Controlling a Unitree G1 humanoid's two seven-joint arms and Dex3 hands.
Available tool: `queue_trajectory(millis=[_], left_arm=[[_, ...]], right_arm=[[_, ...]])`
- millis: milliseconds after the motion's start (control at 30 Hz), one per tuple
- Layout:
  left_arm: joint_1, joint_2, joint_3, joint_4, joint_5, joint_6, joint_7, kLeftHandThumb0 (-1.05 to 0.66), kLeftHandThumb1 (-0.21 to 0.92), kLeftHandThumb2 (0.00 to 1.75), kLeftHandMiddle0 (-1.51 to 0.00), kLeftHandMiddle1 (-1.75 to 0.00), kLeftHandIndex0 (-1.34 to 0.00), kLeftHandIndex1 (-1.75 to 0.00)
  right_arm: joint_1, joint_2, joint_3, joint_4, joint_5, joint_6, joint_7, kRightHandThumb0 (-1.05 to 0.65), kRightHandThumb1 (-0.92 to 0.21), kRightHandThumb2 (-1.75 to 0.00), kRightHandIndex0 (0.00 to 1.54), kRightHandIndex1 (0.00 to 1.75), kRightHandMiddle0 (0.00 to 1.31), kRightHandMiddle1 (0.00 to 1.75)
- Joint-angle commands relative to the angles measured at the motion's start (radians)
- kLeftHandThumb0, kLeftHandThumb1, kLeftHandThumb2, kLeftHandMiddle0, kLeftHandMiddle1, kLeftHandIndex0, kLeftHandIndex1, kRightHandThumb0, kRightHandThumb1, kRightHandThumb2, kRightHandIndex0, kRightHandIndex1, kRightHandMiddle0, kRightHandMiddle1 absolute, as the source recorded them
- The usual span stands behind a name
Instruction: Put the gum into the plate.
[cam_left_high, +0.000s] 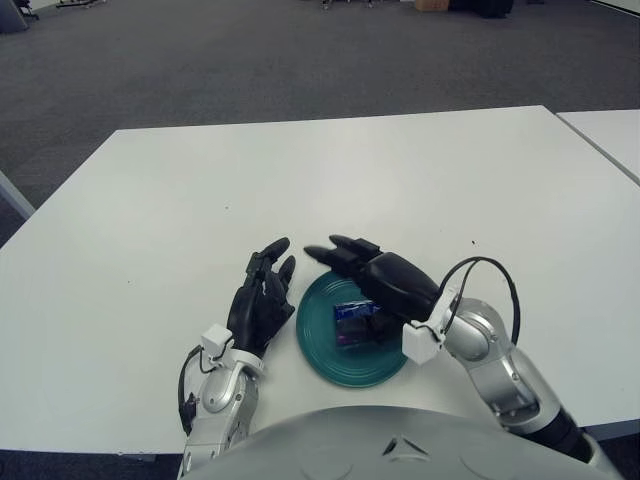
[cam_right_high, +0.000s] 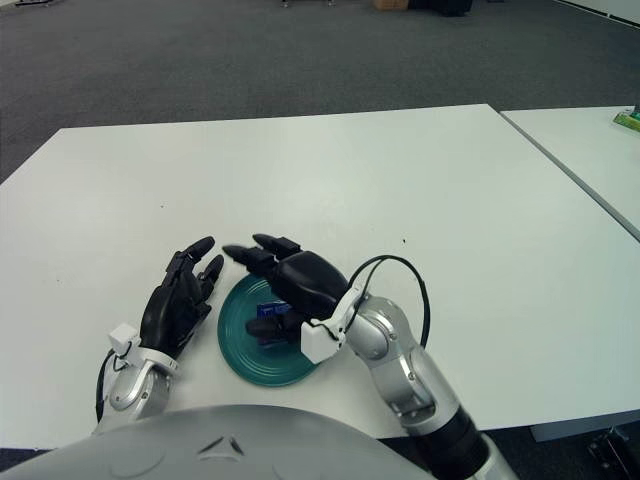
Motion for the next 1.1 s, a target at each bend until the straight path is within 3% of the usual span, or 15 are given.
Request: queue_trajectory(millis=[0,233,367,500,633,833,1067], left_arm=[[0.005,-0.010,0.006,0.015,-0.016,-0.021,-0.005,-0.91,0.92,0.96,-0.40,-0.13,0.00,-0.89],[0.018,-0.032,-0.002,0.012,-0.004,-0.051,0.009,-0.95,0.92,0.93,-0.47,-0.16,-0.08,-1.01],[0.025,-0.038,-0.005,0.009,0.018,-0.056,0.021,-0.96,0.92,0.93,-0.48,-0.16,-0.11,-1.03],[0.039,-0.035,-0.007,0.006,0.008,-0.057,0.009,-0.97,0.92,0.93,-0.49,-0.16,-0.14,-1.03],[0.048,-0.029,-0.006,0.010,0.003,-0.067,-0.001,-0.98,0.92,0.92,-0.49,-0.15,-0.14,-1.01],[0.058,-0.022,-0.004,0.010,0.016,-0.070,0.005,-1.00,0.92,0.92,-0.50,-0.15,-0.13,-1.00],[0.070,-0.017,-0.004,-0.004,0.025,-0.060,0.013,-1.00,0.92,0.92,-0.51,-0.15,-0.13,-1.00]], right_arm=[[0.041,0.048,-0.048,0.011,0.048,0.037,-0.078,-1.05,-0.92,-0.89,0.26,0.06,0.00,0.46],[0.104,0.146,-0.111,0.003,0.139,0.137,-0.163,-1.01,-0.92,-0.89,0.36,0.07,0.00,0.66],[0.128,0.211,-0.150,-0.010,0.223,0.221,-0.191,-0.98,-0.92,-0.89,0.36,0.06,0.00,0.67],[0.162,0.226,-0.254,-0.043,0.305,0.297,-0.208,-0.97,-0.92,-0.91,0.36,0.05,0.00,0.65],[0.182,0.267,-0.285,-0.055,0.363,0.360,-0.234,-0.99,-0.92,-0.94,0.39,0.06,0.00,0.67],[0.184,0.293,-0.350,-0.016,0.513,0.403,-0.221,-0.96,-0.92,-0.93,0.40,0.05,0.00,0.68],[0.216,0.240,-0.399,0.015,0.571,0.385,-0.204,-0.92,-0.92,-0.91,0.38,0.03,0.00,0.64]])
